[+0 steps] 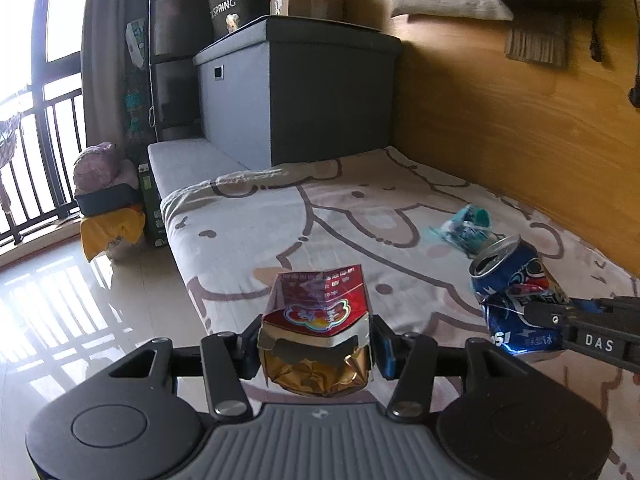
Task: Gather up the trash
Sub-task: 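Carry the snack box and blue can in both tools over the yellow bin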
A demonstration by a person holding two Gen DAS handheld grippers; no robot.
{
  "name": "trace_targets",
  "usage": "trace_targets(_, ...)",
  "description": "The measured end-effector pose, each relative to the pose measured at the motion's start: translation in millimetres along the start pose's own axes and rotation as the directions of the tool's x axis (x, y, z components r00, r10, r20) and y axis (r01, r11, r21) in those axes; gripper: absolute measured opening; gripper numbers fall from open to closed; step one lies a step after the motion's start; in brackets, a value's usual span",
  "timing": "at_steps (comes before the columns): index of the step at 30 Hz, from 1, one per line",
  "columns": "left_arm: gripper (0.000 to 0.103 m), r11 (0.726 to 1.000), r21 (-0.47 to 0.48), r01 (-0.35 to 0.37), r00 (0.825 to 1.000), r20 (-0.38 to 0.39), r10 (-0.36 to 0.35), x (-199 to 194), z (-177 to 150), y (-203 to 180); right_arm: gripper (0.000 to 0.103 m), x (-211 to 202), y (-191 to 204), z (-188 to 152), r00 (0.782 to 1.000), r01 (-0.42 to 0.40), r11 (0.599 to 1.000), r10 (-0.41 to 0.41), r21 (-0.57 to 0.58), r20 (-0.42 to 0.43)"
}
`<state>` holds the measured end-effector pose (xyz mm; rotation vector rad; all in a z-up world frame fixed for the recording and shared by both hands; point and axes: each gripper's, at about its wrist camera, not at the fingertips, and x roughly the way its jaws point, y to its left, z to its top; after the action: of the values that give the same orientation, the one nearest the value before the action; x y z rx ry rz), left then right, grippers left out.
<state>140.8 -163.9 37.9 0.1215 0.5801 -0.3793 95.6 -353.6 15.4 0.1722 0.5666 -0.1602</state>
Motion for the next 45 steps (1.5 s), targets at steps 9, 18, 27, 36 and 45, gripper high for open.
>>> trace_targets(9, 0.053, 0.999, -0.028, 0.020, 1.000, 0.017, -0.019, -33, -6, 5, 0.027, -28, 14, -3, 1.000, 0.010, 1.000, -0.010, -0.005, 0.004)
trace_targets(18, 0.053, 0.999, -0.053, 0.008, 1.000, 0.014, -0.007, -52, -17, 31, 0.027, -35, 43, -6, 1.000, -0.011, 1.000, 0.011, -0.022, 0.002)
trace_targets(27, 0.053, 0.992, -0.108, -0.058, 0.998, 0.006, 0.059, -66, -33, 85, 0.027, -26, 96, -9, 0.994, -0.107, 0.993, 0.106, -0.052, -0.027)
trace_targets(36, 0.053, 0.975, -0.170, -0.144, 0.990, -0.032, 0.140, -77, -56, 145, 0.027, -11, 161, -20, 0.976, -0.210, 0.972, 0.201, -0.103, -0.088)
trace_targets(45, 0.053, 0.956, -0.220, -0.193, 0.980, -0.087, 0.178, -74, -86, 191, 0.027, 12, 211, -36, 0.946, -0.295, 0.947, 0.270, -0.126, -0.179)
